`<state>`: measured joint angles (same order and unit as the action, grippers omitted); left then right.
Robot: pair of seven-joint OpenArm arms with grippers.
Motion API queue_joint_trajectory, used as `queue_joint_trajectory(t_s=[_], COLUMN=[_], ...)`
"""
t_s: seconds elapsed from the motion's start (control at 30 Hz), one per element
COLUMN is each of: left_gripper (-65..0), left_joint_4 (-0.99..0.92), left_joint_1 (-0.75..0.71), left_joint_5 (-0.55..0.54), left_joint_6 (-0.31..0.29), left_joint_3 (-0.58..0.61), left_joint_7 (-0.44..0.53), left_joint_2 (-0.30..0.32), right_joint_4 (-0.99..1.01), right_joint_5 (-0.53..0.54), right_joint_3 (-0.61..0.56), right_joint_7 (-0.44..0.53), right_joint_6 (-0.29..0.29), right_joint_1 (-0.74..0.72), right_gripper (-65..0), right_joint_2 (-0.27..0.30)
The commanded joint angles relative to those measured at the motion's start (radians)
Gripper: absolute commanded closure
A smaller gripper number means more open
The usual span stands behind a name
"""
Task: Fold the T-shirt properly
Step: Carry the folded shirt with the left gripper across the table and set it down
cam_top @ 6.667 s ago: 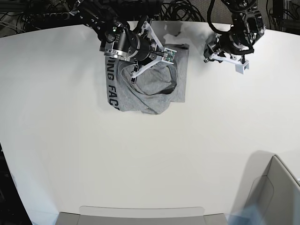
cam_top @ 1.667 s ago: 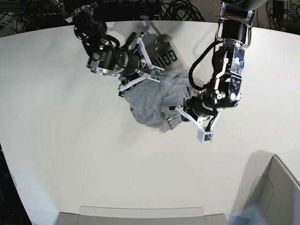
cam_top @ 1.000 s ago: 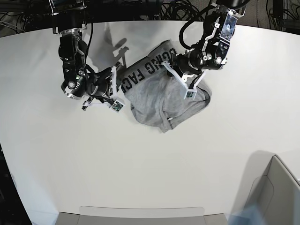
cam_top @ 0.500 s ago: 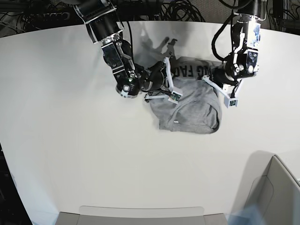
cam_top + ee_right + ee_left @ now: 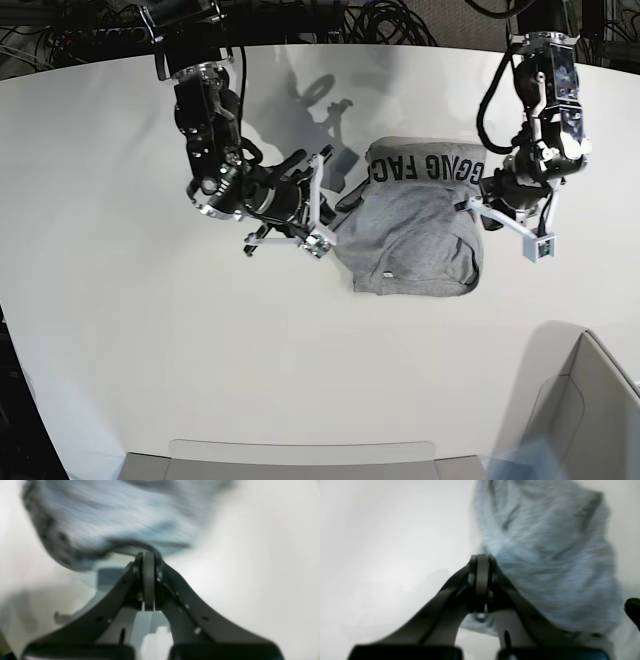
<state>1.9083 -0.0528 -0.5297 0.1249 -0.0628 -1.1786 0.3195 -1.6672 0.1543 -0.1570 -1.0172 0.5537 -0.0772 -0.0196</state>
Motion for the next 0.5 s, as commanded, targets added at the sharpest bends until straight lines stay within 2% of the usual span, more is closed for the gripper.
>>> queue_joint_trajectory(t_s=[0.0, 0.13, 0.2, 0.37, 0.47], left_gripper=[0.0, 0.0, 0.0, 0.0, 0.0], left_joint_4=[0.012, 0.010, 0.007, -0.157, -0.306], left_joint_1=[0.018, 0.072, 0.081, 0.152, 0.173], left_joint_5=[-0.010, -0.002, -0.002, -0.002, -0.002], left_joint_6=[-0.004, -0.003, -0.001, -0.003, -0.003], left_joint_3=[0.033, 0.245, 0.314, 0.372, 0.378], left_joint_7=[0.002, 0.007, 0.009, 0.010, 0.070], left_joint_2=[-0.018, -0.032, -0.033, -0.035, -0.032], right_joint_4=[-0.044, -0.121, -0.141, -0.147, -0.147], right_joint_5=[0.021, 0.021, 0.021, 0.023, 0.023], right_joint_3=[0.020, 0.130, 0.179, 0.210, 0.210], right_joint_7=[0.024, 0.024, 0.024, 0.025, 0.027], right_joint_6=[-0.001, -0.001, 0.004, 0.006, 0.006], right_joint_1=[-0.005, 0.032, 0.043, 0.041, 0.040], right_gripper=[0.0, -11.6, -16.4, -14.6, -12.8], right_joint_2=[-0.001, 0.022, 0.022, 0.048, 0.057])
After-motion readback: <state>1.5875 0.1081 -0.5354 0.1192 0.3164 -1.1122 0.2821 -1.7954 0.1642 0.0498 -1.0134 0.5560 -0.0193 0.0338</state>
